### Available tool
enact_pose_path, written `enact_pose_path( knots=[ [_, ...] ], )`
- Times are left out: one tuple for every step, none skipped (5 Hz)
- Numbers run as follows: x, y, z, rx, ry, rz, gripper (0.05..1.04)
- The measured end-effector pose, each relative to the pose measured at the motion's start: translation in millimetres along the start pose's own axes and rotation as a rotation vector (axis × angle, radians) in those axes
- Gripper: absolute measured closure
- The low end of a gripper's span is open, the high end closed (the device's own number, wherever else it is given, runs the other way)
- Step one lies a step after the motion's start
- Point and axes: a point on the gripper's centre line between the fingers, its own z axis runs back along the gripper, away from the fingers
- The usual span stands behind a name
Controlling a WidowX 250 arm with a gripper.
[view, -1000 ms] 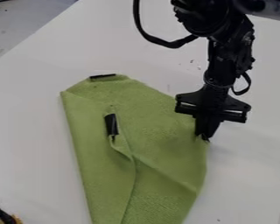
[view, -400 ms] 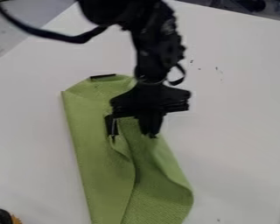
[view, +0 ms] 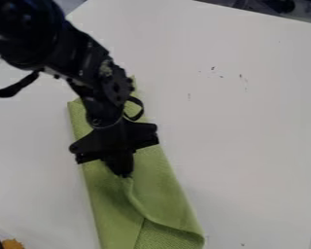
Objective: Fold the cloth from top right to center
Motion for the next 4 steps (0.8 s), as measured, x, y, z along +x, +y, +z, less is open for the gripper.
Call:
enact_pose_path(
  knots=[
    [2.5, 8.9, -2.3, -0.009, -0.006, 0.003, 0.994],
    [2.6, 14.4, -6.7, -0.011, 0.001, -0.004, 0.831],
    [1.5, 21.8, -6.0, 0.034, 0.015, -0.023, 0.557],
    [6.5, 28.4, 2.8, 0.083, -0.003, -0.036, 0.252]
  ],
)
